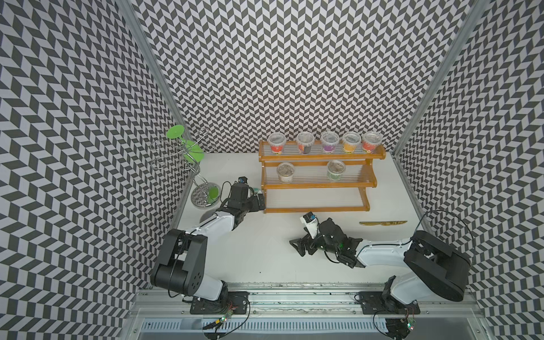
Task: Place the seed container on the shelf
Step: Pick up the seed jar at the center of the board.
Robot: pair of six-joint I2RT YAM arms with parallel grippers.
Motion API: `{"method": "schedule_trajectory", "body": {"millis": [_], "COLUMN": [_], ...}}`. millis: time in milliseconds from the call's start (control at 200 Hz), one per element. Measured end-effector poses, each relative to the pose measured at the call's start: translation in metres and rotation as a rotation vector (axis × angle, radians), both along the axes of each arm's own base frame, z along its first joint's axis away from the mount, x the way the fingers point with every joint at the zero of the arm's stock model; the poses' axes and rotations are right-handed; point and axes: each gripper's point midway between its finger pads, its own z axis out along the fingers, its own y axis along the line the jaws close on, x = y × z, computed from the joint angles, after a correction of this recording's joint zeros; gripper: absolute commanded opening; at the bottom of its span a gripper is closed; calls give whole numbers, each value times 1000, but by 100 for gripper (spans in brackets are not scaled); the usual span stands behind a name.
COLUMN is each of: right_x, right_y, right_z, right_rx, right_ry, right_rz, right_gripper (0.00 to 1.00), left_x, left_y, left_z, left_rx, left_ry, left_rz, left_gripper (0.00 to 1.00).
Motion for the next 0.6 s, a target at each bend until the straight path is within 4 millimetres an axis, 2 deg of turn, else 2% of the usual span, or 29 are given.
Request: {"method": "schedule_trajectory", "body": {"millis": [150,381,601], "right_x": [0,-2,-2], "right_y": [0,-2,-3], "right_z": [-1,-5,-6], "right_rx": [-2,-19,-27], "right_ry": [1,13,13], "right_rz": [-1,0,3], "right_gripper": [100,99,100], "left_x": [2,9,12], "left_y": [0,-3,-2], "left_z": [-8,-3,1], "left_rx": [25,44,66], "left_ry": [10,-33,-61], "left_rz": [-15,-42,-45], "left_gripper": [100,100,92]}}
